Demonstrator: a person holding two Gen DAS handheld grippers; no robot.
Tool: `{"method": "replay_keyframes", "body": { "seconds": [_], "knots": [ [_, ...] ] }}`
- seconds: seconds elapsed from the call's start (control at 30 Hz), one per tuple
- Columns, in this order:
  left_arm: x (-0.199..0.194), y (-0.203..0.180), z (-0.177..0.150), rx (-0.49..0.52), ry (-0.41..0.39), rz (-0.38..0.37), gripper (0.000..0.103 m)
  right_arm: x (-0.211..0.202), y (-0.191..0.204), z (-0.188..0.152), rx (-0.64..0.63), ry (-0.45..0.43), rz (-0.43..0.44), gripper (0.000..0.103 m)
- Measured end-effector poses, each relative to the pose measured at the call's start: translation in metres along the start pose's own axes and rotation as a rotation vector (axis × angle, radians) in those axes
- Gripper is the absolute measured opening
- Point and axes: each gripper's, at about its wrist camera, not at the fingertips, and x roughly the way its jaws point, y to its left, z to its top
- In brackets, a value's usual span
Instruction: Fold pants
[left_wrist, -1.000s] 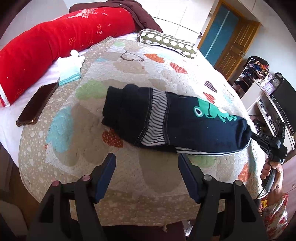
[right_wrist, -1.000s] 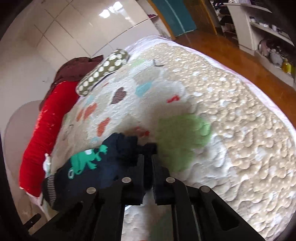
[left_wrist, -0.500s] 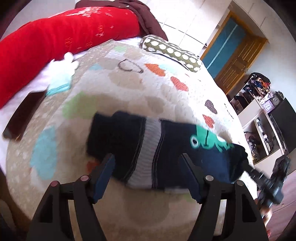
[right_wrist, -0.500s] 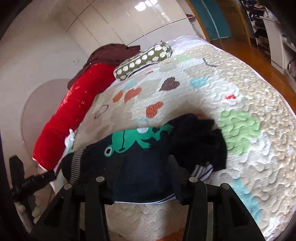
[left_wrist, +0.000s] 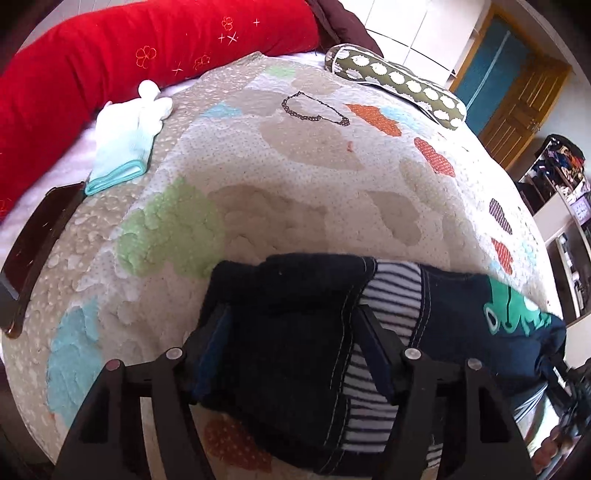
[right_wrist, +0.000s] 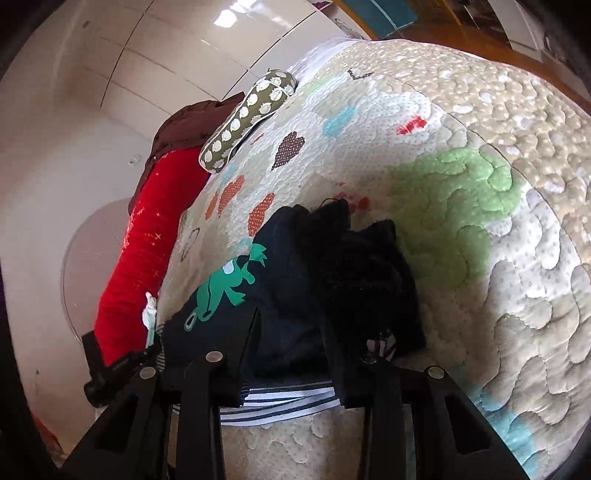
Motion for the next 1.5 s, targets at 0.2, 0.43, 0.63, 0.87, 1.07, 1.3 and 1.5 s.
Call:
{"method": "replay_keyframes", "body": {
  "seconds": [0.2, 0.43, 0.63, 0.87, 1.07, 1.3, 1.5],
  "knots": [
    [-0.044, 0.015, -0.01, -0.132, 0.053, -0.112, 0.067, -0.012, 0.0, 0.002, 0.035, -0.023, 0.035, 0.038],
    [-0.068, -0.029, -0.01, -0.051, 0.068, -0.203, 0.067, -0.064, -0.012, 0.008, 0.027, -0.184, -0.038, 0.068],
    [-0.049, -0.145, -0.005, 0.182, 0.124, -0.305, 0.067, -0.066, -0.003, -0.007, -0.07, -0.162, -0.071, 0.068],
    [-0.023, -0.304, -0.004, 0.477, 0.18, -0.453, 0.067, -0.043, -0.001, -0.015, -0.117, -0.123, -0.111, 0.068],
    [0.031, -0.386, -0.015, 0.599, 0.331, -0.471, 0.067, -0.03, -0.004, -0.018, -0.122, -0.12, -0.094, 0.069],
    [0.075, -0.417, -0.043, 0.7, 0.46, -0.422, 0.067, -0.026, -0.005, -0.016, -0.124, -0.144, -0.087, 0.068],
    [0.057, -0.406, -0.038, 0.743, 0.446, -0.446, 0.022, -0.008, 0.002, -0.01, -0.154, -0.106, -0.085, 0.02]
  ]
}}
